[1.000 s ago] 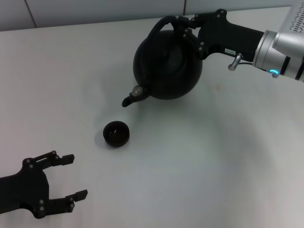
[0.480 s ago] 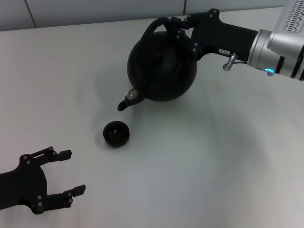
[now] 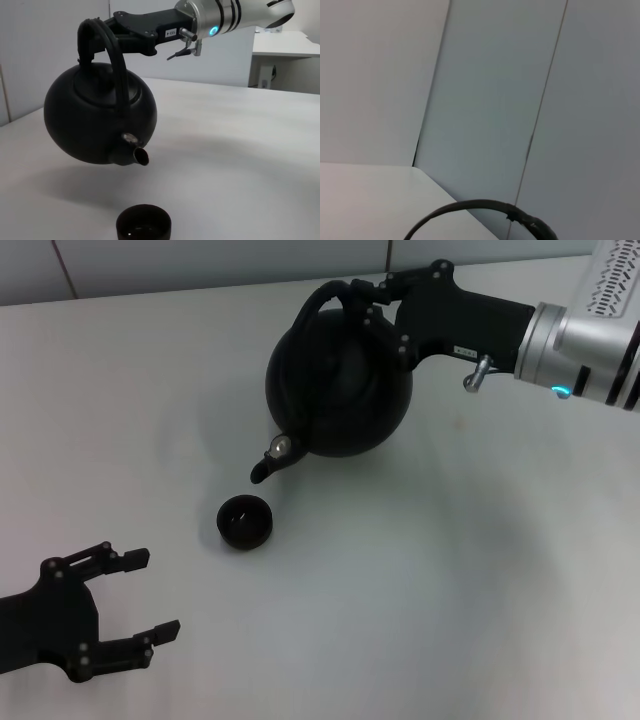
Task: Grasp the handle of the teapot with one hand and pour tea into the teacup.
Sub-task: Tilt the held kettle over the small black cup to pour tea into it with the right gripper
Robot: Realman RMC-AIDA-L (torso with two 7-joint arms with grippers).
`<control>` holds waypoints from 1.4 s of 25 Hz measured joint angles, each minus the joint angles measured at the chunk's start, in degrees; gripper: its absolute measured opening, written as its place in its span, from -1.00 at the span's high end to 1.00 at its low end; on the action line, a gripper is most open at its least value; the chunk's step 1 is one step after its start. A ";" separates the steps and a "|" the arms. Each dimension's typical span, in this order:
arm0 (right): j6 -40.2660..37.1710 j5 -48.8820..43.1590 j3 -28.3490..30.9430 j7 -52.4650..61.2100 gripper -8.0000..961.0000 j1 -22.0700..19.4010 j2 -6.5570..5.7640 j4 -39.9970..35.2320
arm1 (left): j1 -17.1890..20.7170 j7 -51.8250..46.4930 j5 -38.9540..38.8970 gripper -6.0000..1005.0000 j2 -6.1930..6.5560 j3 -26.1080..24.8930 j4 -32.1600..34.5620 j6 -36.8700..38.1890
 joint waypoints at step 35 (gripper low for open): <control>0.10 0.08 -2.96 -4.80 0.76 1.25 0.03 -1.13 | -0.64 -0.08 -0.60 -0.68 -0.41 -0.23 0.06 -0.72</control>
